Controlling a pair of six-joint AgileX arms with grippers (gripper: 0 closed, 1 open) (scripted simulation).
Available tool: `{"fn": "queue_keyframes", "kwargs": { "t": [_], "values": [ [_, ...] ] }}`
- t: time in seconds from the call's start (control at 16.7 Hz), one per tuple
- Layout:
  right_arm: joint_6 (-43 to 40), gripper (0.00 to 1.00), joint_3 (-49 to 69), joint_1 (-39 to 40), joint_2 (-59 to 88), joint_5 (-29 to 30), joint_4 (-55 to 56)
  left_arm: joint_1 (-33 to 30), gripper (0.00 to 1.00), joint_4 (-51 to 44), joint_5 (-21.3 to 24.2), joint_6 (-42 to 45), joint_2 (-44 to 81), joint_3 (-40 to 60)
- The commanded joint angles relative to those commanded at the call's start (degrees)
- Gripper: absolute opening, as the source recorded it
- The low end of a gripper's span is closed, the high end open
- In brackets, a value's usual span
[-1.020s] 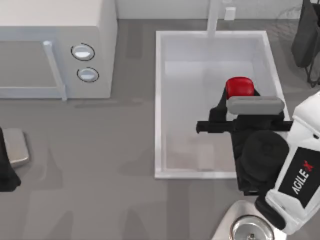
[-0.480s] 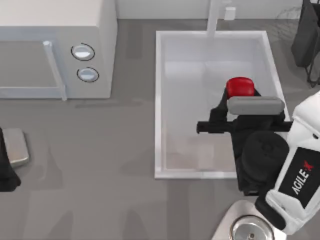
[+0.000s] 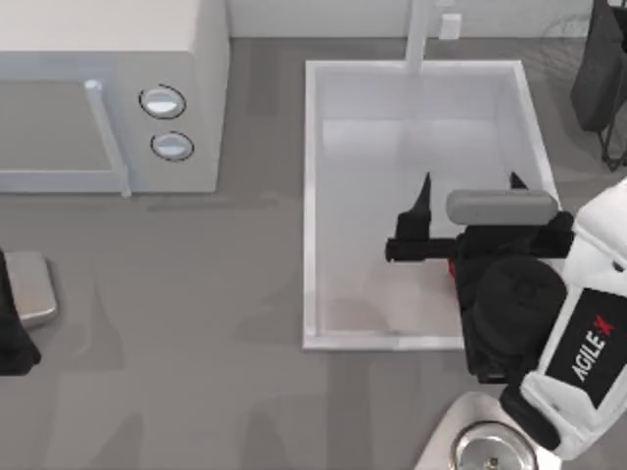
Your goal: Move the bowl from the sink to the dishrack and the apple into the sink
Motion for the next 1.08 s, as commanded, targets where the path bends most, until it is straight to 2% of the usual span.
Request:
{"fn": "queue_keyframes", "kwargs": {
  "t": [0.42,0.6,0.84,1.08],
  "values": [
    [0.0,1.0,0.0,0.0,0.0,0.0,0.0,0.0,1.0,0.0,0.0,0.0,0.0,0.0],
    [0.0,1.0,-2.0,-2.4,-3.6,-2.1,-3.3,0.0,1.0,0.0,0.0,0.0,0.0,0.0],
    [-0.1,1.0,-8.3,-9.9,-16.8,-8.0,-15.5,0.0,1.0,0.0,0.0,0.0,0.0,0.0],
    [-0.2,1.0,-16.4,-19.4,-39.4,-15.6,-34.9,0.0,1.0,0.0,0.0,0.0,0.0,0.0]
  ]
}}
